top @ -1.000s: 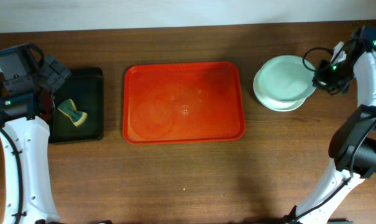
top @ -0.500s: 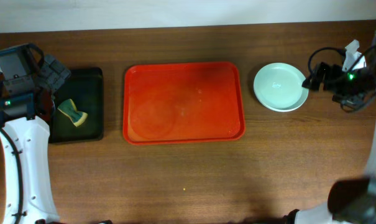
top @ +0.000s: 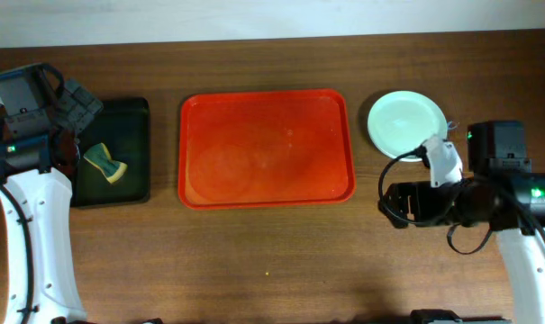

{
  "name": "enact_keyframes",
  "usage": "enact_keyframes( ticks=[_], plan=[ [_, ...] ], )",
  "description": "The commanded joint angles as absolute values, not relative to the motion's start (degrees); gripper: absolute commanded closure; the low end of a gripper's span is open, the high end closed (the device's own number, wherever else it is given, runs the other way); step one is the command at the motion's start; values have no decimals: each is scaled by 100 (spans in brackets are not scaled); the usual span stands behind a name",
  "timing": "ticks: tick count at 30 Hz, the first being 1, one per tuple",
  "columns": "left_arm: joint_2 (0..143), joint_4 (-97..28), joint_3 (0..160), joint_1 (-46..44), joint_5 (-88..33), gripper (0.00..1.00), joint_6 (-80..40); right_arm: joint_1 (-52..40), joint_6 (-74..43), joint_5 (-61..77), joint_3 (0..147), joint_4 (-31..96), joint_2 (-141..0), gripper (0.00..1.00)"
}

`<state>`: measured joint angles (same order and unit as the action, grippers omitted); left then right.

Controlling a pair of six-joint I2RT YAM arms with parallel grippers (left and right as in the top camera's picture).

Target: Clean dirty plates on tray and stack at the side

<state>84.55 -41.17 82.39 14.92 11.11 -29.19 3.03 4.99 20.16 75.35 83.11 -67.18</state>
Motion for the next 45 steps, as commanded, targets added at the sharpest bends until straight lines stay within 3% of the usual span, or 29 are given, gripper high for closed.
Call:
enact_keyframes(
  ticks=[1, 4, 7, 11, 15, 18, 22, 35, 45],
  plan=[
    [8462, -4125, 8256, 1507, 1114, 1, -2908, 263, 558, 1822, 7489, 8420, -6842, 1],
    [8462, -4125, 8256, 1507, 1114, 1, -2908, 95, 558, 1931, 7234, 7885, -6866, 1],
    [8462, -4125, 8256, 1507, 1114, 1, -2908, -263, 556, 1935, 6106, 6311, -5896, 1],
    [8462, -4125, 8256, 1507, 1114, 1, -2908, -327, 561, 2034, 4069, 4268, -3232, 1],
    [8462, -4125, 8256, 1507, 1114, 0, -2908, -327, 580, 1918, 2884, 3463, -899, 2],
    [8462, -4125, 8256, 1507, 1114, 1, -2908, -327, 578, 1861, 2296, 2836, -25, 1],
    [8462, -4125, 8256, 1507, 1114, 1, -2908, -325, 576, 1597, 1538, 1365, -21, 1],
    [8462, -4125, 8256, 1507, 1114, 1, -2908, 281, 556, 980, 32, -368, -19, 1],
    [8462, -4125, 8256, 1507, 1114, 0, -2908, 266, 558, 401, 32, 427, -19, 1]
  ],
)
